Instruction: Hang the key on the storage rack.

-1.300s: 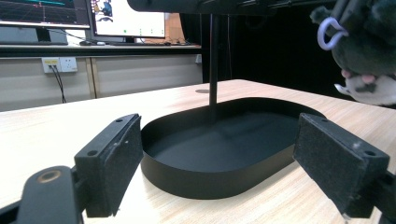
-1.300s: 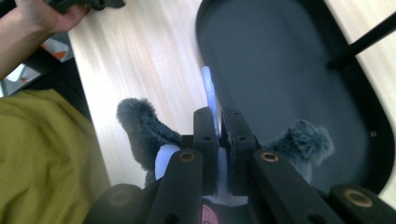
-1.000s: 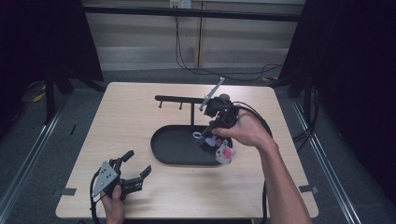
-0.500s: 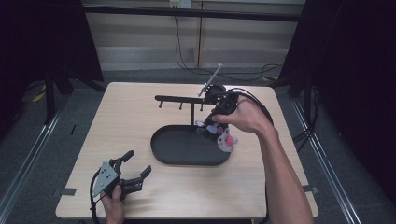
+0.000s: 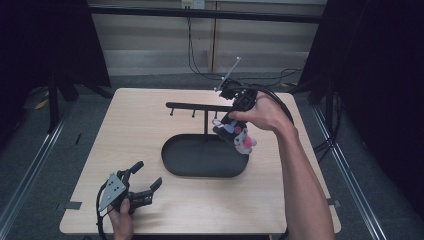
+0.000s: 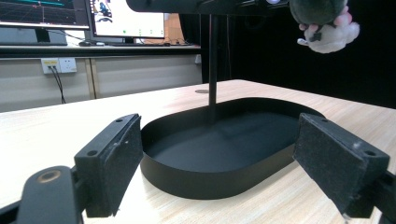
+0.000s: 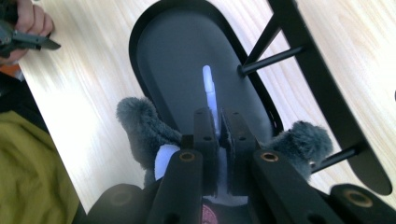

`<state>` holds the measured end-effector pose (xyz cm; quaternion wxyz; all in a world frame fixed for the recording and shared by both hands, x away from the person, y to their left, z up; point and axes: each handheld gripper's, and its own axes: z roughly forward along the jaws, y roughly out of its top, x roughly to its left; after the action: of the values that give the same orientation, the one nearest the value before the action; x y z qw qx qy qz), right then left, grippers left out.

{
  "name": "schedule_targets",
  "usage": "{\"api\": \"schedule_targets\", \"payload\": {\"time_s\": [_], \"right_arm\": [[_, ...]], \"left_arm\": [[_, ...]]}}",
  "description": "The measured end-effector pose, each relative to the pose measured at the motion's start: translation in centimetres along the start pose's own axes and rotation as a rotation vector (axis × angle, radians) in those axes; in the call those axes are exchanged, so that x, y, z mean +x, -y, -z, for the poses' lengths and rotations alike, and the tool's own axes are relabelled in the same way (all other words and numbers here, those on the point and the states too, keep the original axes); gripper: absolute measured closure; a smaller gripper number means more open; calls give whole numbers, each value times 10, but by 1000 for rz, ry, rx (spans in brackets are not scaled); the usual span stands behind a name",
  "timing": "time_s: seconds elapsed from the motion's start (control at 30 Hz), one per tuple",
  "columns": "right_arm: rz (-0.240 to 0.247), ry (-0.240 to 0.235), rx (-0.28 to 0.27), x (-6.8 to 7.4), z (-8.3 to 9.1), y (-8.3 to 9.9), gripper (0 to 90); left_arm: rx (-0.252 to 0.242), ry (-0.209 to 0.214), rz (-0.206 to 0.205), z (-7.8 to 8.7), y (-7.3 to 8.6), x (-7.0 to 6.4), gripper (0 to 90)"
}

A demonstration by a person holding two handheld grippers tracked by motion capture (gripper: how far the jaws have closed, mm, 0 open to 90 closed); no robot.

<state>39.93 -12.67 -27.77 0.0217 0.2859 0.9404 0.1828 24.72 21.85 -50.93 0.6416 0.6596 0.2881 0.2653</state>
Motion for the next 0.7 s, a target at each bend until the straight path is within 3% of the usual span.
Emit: {"api": "schedule_targets", "payload": {"time_s": [0.43,0.7], "right_arm": [[-59,-13,19,-18,-8,-8,854],[-50,5,47,-19,-15,-14,854]], "left_arm": [[0,1,3,0,0,0,155],[2,2,2,0,0,0,155]]}}
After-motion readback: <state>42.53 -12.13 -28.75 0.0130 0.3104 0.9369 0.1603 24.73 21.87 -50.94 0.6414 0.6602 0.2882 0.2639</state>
